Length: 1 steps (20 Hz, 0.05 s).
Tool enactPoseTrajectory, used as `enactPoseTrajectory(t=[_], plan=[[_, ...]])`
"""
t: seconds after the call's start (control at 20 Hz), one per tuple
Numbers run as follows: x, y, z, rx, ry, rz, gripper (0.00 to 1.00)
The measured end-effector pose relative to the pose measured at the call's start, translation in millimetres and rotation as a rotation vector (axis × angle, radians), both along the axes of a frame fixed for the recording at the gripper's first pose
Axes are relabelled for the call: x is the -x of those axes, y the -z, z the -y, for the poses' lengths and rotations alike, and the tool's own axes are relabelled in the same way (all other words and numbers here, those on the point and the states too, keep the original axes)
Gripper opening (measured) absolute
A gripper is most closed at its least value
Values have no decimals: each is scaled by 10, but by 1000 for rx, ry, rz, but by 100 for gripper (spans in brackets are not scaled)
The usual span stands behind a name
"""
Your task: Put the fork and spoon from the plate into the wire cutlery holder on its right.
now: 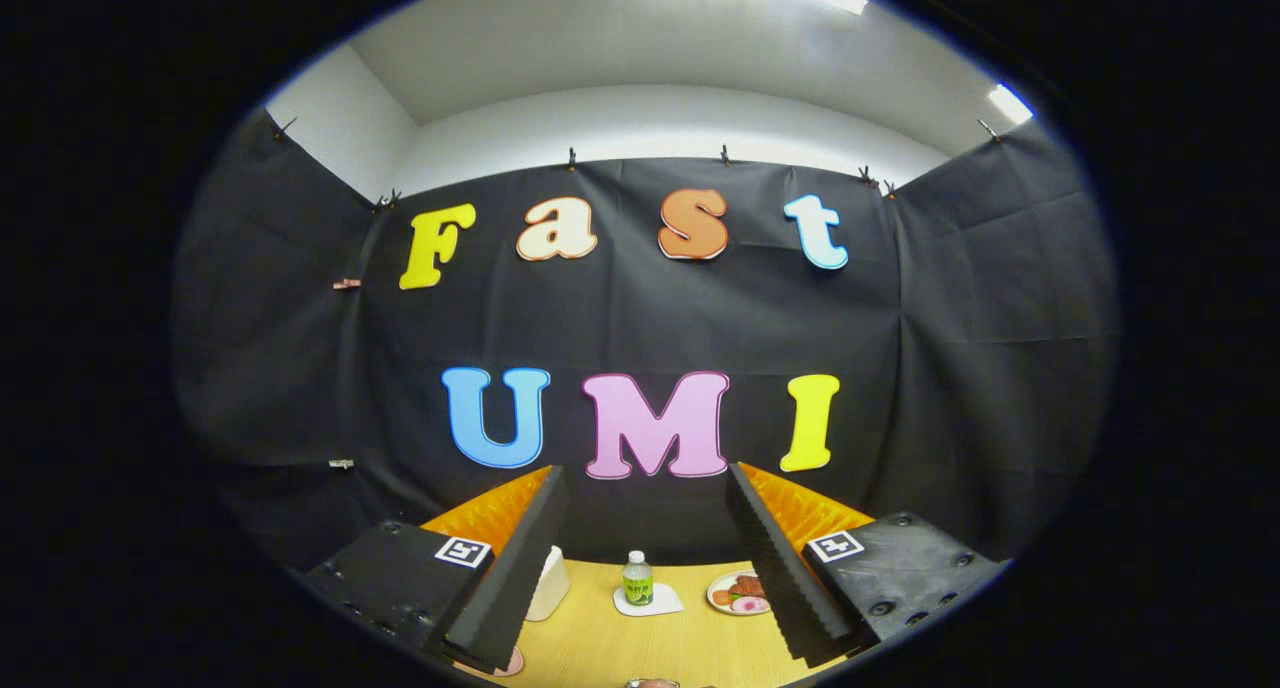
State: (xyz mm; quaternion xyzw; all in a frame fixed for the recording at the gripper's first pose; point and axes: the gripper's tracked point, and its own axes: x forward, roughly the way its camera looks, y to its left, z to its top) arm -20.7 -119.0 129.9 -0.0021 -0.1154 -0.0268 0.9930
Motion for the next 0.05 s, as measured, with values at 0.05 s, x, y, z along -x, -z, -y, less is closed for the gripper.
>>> enactPoseTrajectory(t=[0.05], plan=[[42,47,2,9,-3,6,98]])
